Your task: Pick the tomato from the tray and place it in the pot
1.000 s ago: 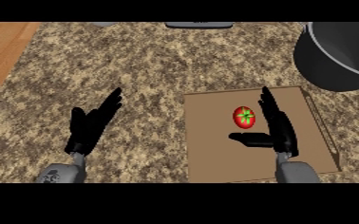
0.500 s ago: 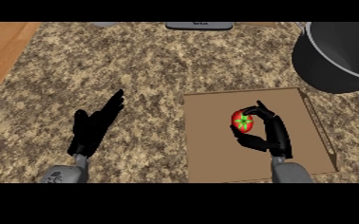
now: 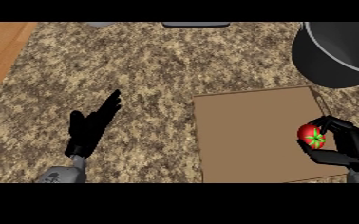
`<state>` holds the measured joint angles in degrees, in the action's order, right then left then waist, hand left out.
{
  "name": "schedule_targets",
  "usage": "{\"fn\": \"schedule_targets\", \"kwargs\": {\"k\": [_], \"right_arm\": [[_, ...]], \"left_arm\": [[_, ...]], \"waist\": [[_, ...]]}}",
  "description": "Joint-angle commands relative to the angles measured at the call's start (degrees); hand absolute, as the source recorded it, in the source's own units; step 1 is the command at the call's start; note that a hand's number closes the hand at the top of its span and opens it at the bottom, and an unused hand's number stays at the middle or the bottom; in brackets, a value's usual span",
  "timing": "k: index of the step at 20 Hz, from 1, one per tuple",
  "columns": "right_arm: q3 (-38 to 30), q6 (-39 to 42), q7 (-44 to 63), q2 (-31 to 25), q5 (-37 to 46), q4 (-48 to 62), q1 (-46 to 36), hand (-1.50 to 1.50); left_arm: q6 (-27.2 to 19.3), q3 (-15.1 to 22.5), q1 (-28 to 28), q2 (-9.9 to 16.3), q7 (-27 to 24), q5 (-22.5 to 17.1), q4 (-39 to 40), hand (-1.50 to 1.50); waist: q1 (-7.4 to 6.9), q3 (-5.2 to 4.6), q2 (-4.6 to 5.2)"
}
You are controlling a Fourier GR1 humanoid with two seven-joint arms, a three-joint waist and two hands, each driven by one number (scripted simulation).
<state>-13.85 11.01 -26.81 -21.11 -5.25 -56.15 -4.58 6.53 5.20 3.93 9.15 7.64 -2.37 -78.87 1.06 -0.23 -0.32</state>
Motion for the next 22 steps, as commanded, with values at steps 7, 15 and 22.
{"fn": "schedule_targets", "kwargs": {"k": [7,15,22], "right_arm": [[-14.8,16.7,-13.2,-24.9,-5.3,21.8,-0.1,1.50],[-12.8,7.6,-24.5,-30.4,3.5,31.6,-4.4,1.50],[-11.6,2.7,-27.9,-35.8,7.5,36.3,-10.7,1.50]], "left_arm": [[1.0,0.6,1.6,0.3,0.4,0.3,-0.3,0.00],[1.0,1.5,2.2,-1.4,2.7,-0.1,-0.8,0.00],[0.9,2.3,-0.3,-0.7,0.8,1.8,-1.7,0.00]], "waist": [[-2.29,0.92,1.23],[-3.33,0.83,1.03],[-3.34,0.66,0.86]]}}
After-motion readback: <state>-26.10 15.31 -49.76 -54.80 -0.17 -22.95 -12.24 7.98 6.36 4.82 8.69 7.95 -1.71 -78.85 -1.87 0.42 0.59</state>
